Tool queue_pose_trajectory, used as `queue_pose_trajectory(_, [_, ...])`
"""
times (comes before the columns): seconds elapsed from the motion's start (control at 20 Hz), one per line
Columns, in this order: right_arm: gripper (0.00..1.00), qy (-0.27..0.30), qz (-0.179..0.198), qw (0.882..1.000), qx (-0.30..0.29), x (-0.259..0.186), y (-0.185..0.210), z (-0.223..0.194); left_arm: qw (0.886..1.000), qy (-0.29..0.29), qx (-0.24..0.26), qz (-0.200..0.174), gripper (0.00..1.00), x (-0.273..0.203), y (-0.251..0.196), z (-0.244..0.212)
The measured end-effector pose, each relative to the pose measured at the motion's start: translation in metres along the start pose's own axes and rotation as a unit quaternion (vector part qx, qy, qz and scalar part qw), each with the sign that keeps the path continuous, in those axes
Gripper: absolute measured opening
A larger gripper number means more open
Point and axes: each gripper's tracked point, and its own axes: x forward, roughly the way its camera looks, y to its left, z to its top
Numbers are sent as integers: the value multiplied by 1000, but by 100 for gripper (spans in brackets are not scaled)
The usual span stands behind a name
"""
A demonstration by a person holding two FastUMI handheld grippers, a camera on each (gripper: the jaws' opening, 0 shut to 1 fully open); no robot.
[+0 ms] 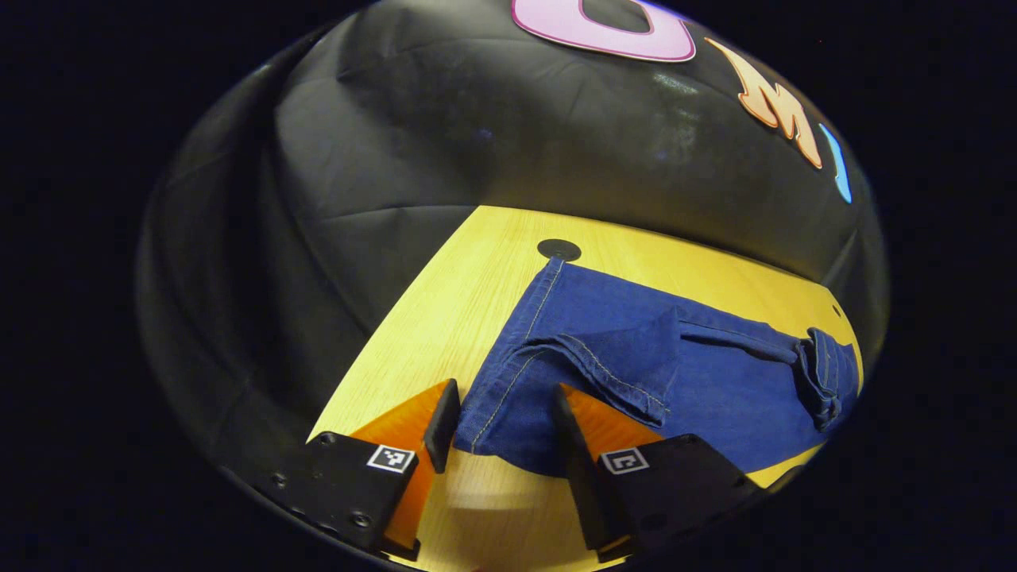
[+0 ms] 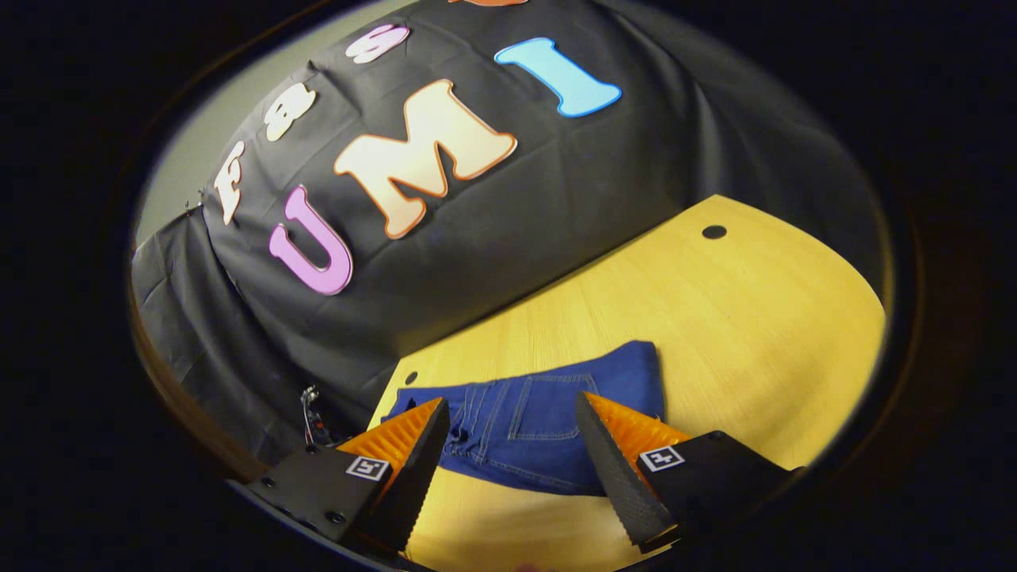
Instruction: Grasp the waist and the cuffs of the jeans and fold them to make the two legs overlap; first hold the waist and fold one-third of the jeans toward the cuffs, then hold the cuffs and fold the remaining one-third in the same direction to finish folding.
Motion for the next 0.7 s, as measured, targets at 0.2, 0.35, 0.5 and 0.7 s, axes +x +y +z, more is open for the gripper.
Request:
queue_pose_trajectory(0.2, [98,-11,-7,1000,5,-8,-6,8,1000,1,-1,-18,47,-3,-9,-3])
queue_pose_trajectory(0.35, [98,-10,-5,1000,9,-9,-3,7,1000,-3,-10,-19,16,-4,-12,-3])
queue_pose_trajectory(0.5, [98,-8,-4,1000,10,-12,-1,6,1000,6,-22,-15,5,-4,-14,-3])
queue_pose_trajectory(0.7, [98,-12,-8,1000,8,-21,-5,13,999,12,-37,-19,0,-17,-23,14])
